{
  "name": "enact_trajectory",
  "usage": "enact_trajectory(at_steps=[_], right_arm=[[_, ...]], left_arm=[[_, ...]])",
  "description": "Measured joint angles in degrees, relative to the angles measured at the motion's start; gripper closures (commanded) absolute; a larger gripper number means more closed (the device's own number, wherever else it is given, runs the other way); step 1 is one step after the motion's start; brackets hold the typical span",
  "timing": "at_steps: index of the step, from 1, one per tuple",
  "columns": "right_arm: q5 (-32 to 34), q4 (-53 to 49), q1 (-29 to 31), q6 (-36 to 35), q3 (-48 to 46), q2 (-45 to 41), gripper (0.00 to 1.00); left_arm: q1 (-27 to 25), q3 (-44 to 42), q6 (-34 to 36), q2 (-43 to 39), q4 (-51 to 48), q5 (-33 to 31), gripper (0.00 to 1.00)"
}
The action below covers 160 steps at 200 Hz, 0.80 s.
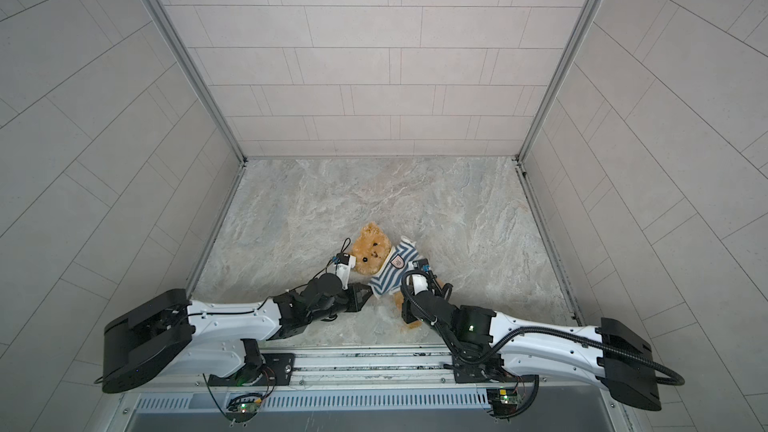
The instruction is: Dress the teddy bear
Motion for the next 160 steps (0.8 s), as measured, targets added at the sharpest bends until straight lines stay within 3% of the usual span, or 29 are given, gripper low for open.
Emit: enact_trajectory(at_steps=[31, 50, 136, 160], right_arm=[[-5.01, -2.49, -4.87, -1.92, -1.2, -4.33, 1.0], [-6.97, -3.3, -5.86, -3.13, -1.11, -4.79, 0.94], [-9.11, -8.37, -5.73, -10.62, 6.58, -1.57, 0.44], [-10.03, -7.65, -4.63, -11.58, 8.72, 1.88, 0.36]], left_arm=[[-0.02, 0.68, 3.32, -4.61, -4.09, 3.34, 1.0], [0.0, 1.51, 4.59, -5.4, -6.75, 4.48, 1.0], [1.62, 1.25, 0.72, -3.04, -9.51, 6.16, 1.0], [1.62, 0.76, 0.0, -4.7, -9.4, 6.64, 1.0]])
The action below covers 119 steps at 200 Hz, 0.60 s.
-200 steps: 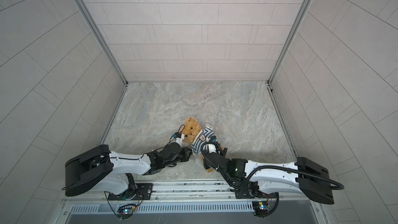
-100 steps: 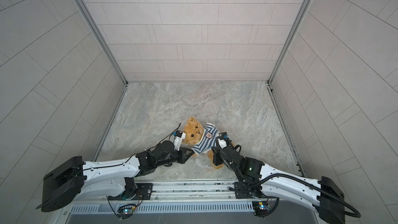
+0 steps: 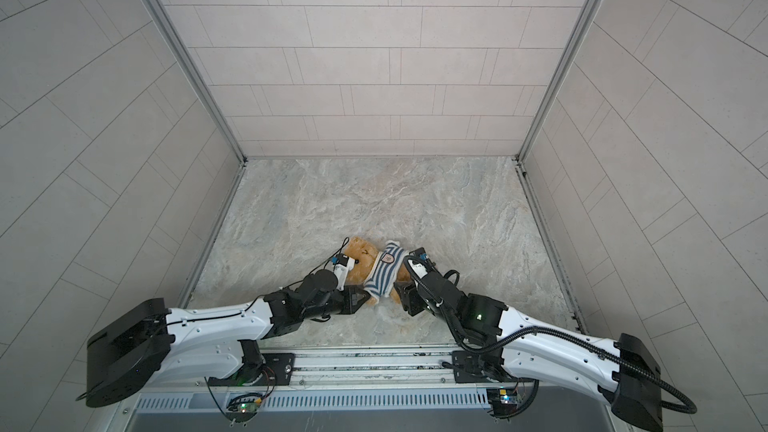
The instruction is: Dress the teddy bear
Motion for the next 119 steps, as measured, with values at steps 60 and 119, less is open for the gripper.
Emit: enact_trajectory(at_steps=[60, 119], right_arm=[[-0.96, 4.74, 0.46, -0.02, 0.55, 10.43, 0.33], [0.7, 6.73, -0.02, 0.87, 0.55, 15.56, 0.62]], left_arm=[[-0.02, -0.17, 0.5, -3.21, 0.35, 3.08, 1.0], [-0.35, -0.74, 0.76, -3.85, 2.75, 6.08, 1.0]])
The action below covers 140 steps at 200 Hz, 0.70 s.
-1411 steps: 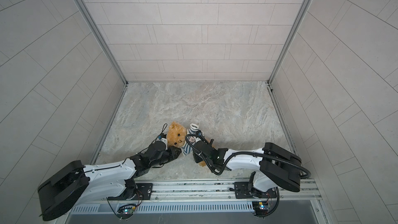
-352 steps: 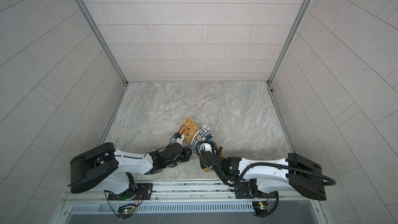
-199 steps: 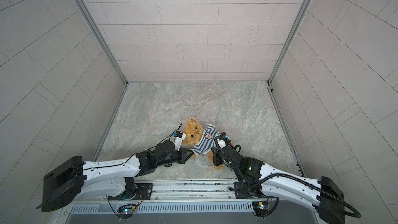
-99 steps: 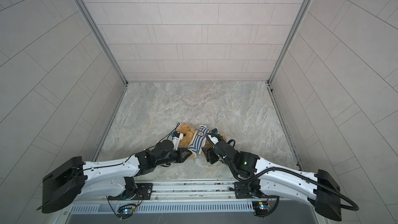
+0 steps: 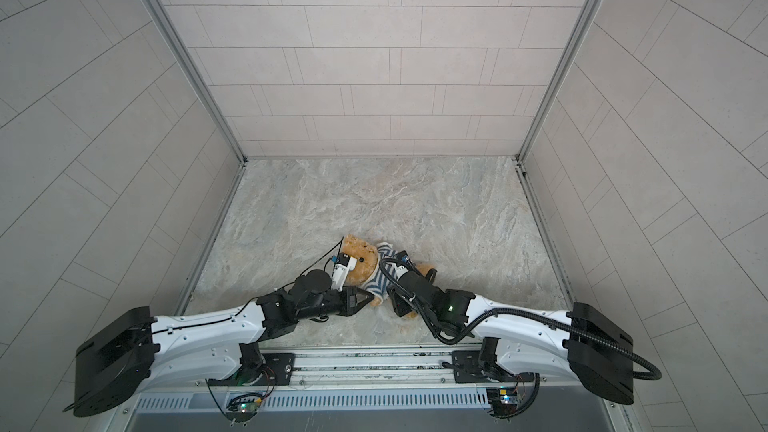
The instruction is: Dress the teddy bear
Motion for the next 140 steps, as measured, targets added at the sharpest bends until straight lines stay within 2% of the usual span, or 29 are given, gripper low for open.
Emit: enact_trajectory(at_steps=[15, 38, 50, 89, 140], right_arm=[[0.55, 0.63, -0.48, 0.59, -0.11, 0.15, 0.7], [1.29, 1.62, -1.09, 0.2, -0.48, 0.15, 0.93], [1.75, 2.03, -1.22, 0.72, -0.94, 0.13, 1.0], [2.93, 2.6, -1.46, 1.03, -4.5, -2.29, 1.0], [4.35, 1.55, -1.7, 3.39, -9.9, -13.42, 1.0]], left_arm=[[0.0, 0.0, 0.35, -0.17, 0.02, 0.74, 1.0], [0.0, -0.2, 0.85, -0.37, -0.07, 1.6, 1.0], [0.0, -0.31, 1.14, -0.83, -0.48, 1.84, 1.0], [1.18, -1.27, 2.14, -4.48, -2.38, 3.39, 1.0], [4.46, -2.89, 3.69, -9.46, -5.09, 7.28, 1.0]])
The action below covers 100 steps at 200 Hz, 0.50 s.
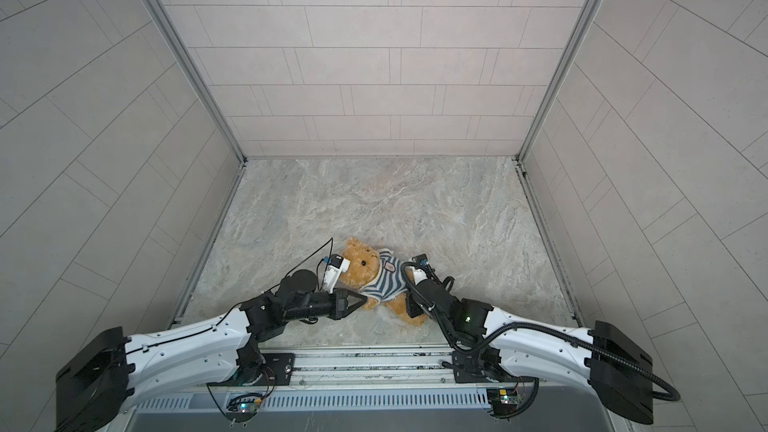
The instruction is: Dress the teddy bear
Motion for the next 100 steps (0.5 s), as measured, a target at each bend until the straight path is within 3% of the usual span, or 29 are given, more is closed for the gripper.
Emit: enact_trajectory(at_steps=[36, 71, 100], right_arm=[[-0.17, -2.51, -0.2, 0.22, -0.15, -3.61, 1.0], [0.33, -4.02, 0.87, 0.28, 2.4, 0.59, 1.0], [2.73, -5.42, 4.44, 0.68, 7.21, 7.02, 1.0]], left_arm=[[0.79, -0.83, 1.49, 0.74, 0.15, 2.19, 1.0], [0.81, -0.83, 3.48, 2.51, 0.59, 1.01, 1.0], [0.85, -0.81, 5.18, 3.39, -0.48, -3.69, 0.82]])
